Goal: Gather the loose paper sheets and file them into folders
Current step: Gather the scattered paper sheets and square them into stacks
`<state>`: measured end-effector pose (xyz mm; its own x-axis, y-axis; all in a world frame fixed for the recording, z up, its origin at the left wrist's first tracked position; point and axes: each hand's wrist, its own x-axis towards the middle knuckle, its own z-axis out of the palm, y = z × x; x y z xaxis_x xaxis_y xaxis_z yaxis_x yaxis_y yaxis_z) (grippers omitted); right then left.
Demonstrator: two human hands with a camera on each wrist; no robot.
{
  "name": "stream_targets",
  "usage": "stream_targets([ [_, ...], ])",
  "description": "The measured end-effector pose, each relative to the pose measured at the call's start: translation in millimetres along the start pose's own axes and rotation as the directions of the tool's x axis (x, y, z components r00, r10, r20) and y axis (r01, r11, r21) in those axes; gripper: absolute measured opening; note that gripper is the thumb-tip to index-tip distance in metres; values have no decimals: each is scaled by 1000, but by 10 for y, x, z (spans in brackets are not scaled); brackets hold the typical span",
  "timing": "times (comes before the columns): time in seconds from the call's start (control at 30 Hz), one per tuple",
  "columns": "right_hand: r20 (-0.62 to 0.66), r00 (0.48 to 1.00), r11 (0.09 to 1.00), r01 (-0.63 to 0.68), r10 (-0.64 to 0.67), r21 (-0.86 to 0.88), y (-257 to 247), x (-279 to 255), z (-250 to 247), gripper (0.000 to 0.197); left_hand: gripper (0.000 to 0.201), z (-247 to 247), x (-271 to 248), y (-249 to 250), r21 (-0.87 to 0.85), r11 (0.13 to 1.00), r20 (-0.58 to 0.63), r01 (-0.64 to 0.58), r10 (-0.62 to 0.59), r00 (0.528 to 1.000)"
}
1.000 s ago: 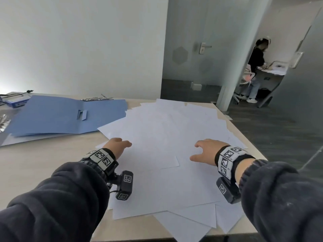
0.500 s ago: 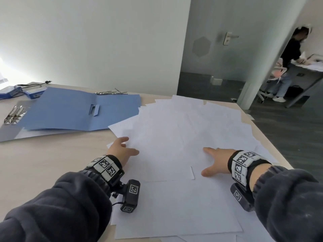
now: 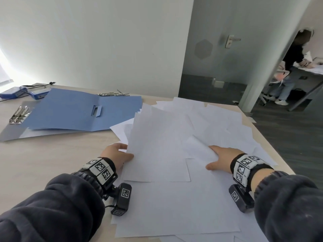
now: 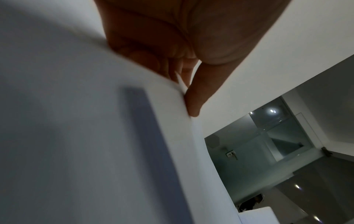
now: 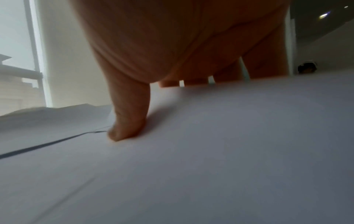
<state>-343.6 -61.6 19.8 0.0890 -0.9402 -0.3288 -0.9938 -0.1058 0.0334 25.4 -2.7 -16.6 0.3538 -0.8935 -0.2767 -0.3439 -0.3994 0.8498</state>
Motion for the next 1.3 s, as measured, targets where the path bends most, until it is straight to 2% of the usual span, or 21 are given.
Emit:
stream_targets([
  [0.1,-67,997,997,-30,35,74,104,3,-11,55,10,-82,-23,-16,35,999,-18,-9,9,1000],
  [0.2,-122,992,975,4,24,223,125,-47,-75,33,14,-198,-30,-70,91,996,-61,0,6,998],
  [0.3,-214,976,899,127,-38,418,-35,-163,-180,25,16,-297,-36,-120,27,1000,-115,14,-10,993],
  [0.37,-237,962,850,237,-137,470,-276,-293,-259,30,15,-304,-68,-122,-115,993,-97,28,-40,994],
  [0.4,-222,954,840,285,-202,462,-429,-351,-283,36,15,-280,-103,-114,-208,976,-46,56,-67,997],
  [0.47,-165,924,852,381,-344,360,-750,-396,-267,54,14,-201,-177,-111,-365,920,78,145,-124,989],
  [0.53,-85,876,852,481,-474,207,-1069,-371,-177,77,15,-126,-254,-89,-428,872,182,238,-175,968],
  [0.6,-1,839,834,541,-544,108,-1328,-325,-39,88,32,-69,-286,-104,-447,842,271,301,-193,943],
  [0.67,56,826,828,560,-561,34,-1493,-296,78,91,46,-58,-286,-139,-436,854,306,285,-156,939],
  [0.73,71,822,824,566,-565,4,-1567,-256,134,93,56,-69,-271,-179,-365,905,329,220,-96,939],
  [0.83,40,827,824,554,-561,123,-1499,-172,76,96,45,-82,-253,-236,-335,930,274,149,-55,960],
  [0.93,-51,892,813,433,-450,389,-1239,-51,-48,72,22,-96,-261,-287,-428,891,203,150,-67,977],
  [1.0,-160,961,818,275,-224,506,-994,81,-99,61,17,-103,-282,-305,-461,879,144,123,-63,988],
  [1.07,-203,978,837,81,37,542,-756,206,-123,58,14,-114,-301,-311,-454,888,98,79,-39,994],
  [1.1,-184,974,836,-9,131,549,-662,251,-127,60,14,-119,-307,-308,-446,893,90,66,-28,996],
  [1.17,-98,966,828,-150,239,540,-552,297,-126,70,17,-127,-314,-303,-442,895,88,57,-19,996],
  [1.3,-33,958,888,-251,285,386,-609,327,-118,90,22,-127,-324,-280,-420,905,99,67,-27,995],
])
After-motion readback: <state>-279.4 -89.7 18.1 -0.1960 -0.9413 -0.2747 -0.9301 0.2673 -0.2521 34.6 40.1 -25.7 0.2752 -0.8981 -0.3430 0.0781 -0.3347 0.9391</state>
